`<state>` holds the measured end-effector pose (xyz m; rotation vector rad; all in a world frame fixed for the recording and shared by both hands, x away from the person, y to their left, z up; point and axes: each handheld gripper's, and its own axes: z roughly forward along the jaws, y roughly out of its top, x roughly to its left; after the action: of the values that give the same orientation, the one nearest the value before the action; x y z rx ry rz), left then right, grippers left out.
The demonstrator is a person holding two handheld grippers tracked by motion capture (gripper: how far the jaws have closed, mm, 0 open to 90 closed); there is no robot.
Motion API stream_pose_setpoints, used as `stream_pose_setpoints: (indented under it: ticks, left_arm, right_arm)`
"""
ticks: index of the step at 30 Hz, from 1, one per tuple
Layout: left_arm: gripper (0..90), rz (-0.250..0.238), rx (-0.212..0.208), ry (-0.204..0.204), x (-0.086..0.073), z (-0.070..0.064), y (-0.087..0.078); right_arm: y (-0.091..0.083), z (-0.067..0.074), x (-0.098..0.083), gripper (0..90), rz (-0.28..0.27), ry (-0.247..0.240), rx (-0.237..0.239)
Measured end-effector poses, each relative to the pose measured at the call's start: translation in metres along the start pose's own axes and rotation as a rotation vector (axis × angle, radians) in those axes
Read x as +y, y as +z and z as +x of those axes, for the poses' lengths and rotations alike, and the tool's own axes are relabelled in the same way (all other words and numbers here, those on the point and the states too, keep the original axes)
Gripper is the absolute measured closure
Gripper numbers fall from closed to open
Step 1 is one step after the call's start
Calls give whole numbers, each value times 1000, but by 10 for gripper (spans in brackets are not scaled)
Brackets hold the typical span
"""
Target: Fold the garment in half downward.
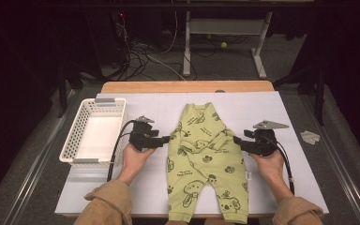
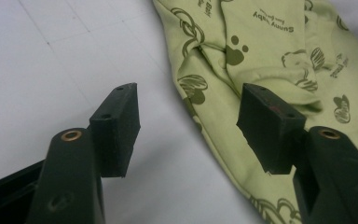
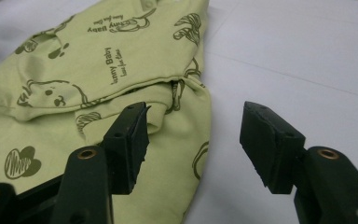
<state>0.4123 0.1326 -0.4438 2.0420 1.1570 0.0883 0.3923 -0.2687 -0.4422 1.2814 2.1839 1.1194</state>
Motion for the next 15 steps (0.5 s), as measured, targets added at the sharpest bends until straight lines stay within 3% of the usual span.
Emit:
stream_pose_setpoints:
  ticks: [2, 6, 8, 12, 15]
  left_arm:
    - [357, 12, 12, 8, 6, -3, -1]
    - [357, 5, -8, 5, 18, -4, 0]
    - [357, 23, -16, -6, 22, -2, 8]
    - [358, 46, -17, -31, 30, -1, 23]
    - [358, 66, -15, -37, 35, 1, 35]
  right_arm:
    - [-1, -1, 6, 445, 11, 11, 3]
    - [1, 1, 17, 486, 49, 15, 18]
    - [6, 3, 19, 492, 95, 4, 15]
    - [14, 2, 21, 501, 119, 13, 35]
    - [21, 1, 23, 511, 129, 12, 20]
